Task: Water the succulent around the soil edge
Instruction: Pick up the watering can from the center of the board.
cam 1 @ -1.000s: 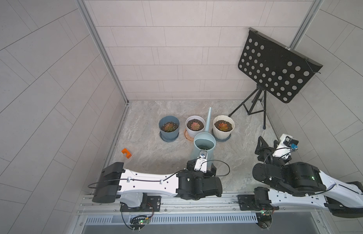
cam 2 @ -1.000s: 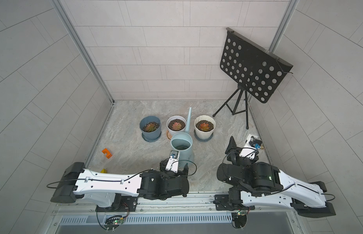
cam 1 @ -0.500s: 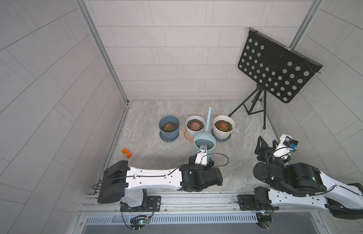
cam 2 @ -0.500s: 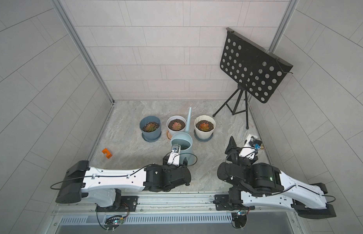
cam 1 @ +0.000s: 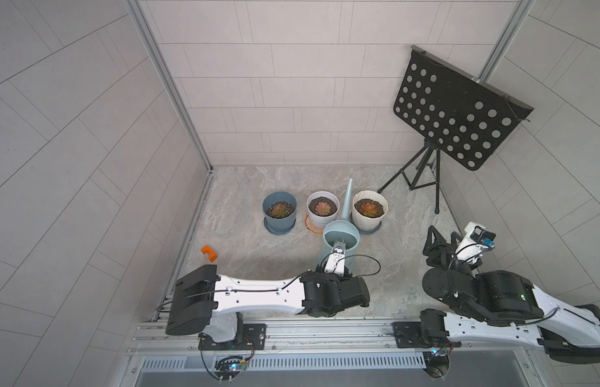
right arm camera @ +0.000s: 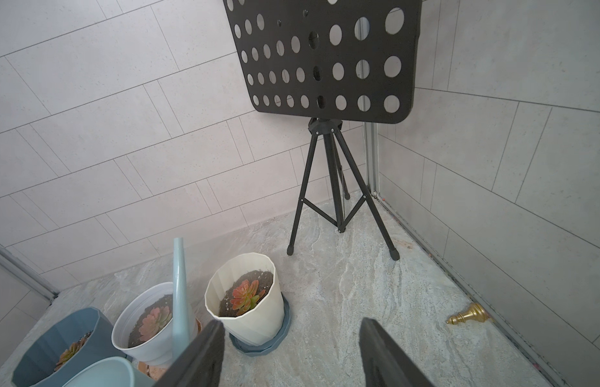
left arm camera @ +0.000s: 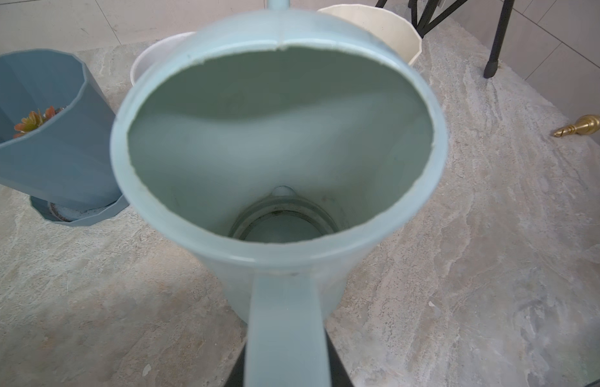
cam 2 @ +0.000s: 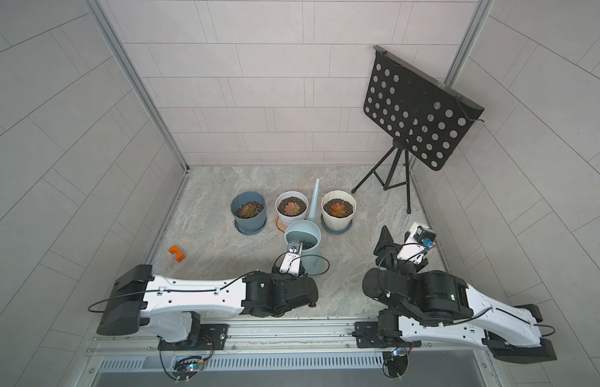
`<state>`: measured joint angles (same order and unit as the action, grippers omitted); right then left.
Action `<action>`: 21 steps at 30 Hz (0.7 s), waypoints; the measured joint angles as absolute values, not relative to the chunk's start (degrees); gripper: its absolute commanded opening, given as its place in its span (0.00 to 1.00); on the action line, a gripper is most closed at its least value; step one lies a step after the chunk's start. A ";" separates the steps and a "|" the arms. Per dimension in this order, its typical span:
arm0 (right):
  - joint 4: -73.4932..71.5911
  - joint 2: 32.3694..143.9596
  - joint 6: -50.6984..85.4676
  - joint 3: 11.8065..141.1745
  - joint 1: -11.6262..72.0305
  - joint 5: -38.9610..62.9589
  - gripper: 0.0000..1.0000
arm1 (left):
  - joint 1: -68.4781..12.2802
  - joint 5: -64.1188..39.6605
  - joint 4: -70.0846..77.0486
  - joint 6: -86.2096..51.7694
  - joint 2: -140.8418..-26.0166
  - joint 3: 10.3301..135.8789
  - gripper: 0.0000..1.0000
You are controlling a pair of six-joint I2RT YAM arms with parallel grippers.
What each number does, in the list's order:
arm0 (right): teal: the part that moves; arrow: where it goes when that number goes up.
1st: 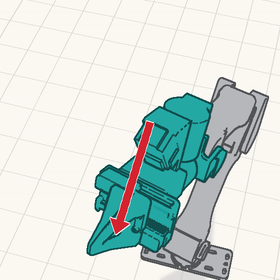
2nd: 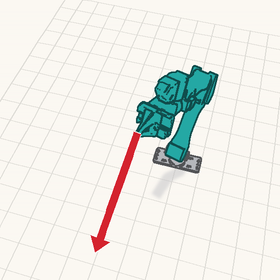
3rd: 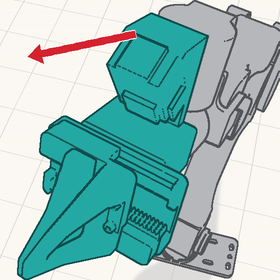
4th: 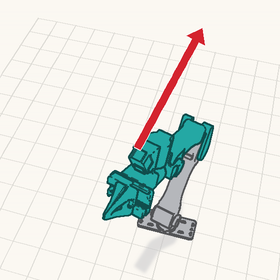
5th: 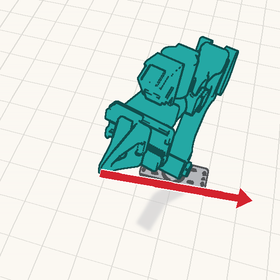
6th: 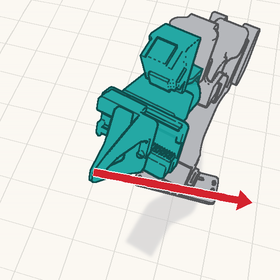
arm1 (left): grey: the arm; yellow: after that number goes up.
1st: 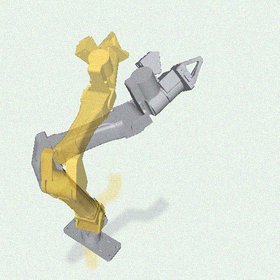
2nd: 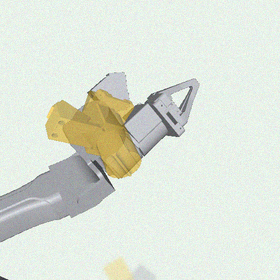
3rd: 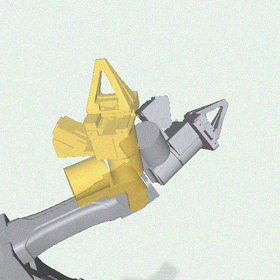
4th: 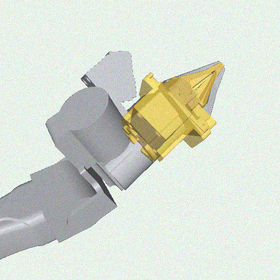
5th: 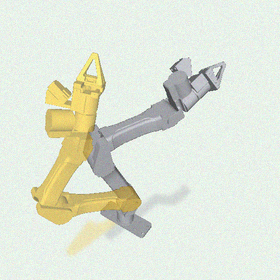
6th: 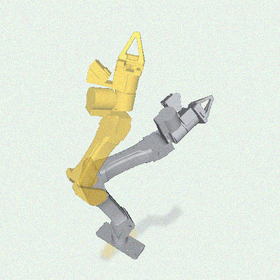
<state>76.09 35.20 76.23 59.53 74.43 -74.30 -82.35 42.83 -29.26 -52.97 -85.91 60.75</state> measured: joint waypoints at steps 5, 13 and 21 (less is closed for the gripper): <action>75.11 33.87 74.56 59.53 74.43 -74.04 0.66 | -84.97 42.85 -34.65 -50.81 -82.04 60.84 0.07; 73.43 32.97 70.67 59.99 74.43 -73.93 0.65 | -91.74 45.41 -45.74 -44.66 -67.75 64.25 0.00; 71.88 32.93 66.57 62.37 74.43 -74.50 0.66 | -85.17 55.81 -52.23 -22.41 -60.71 80.47 0.00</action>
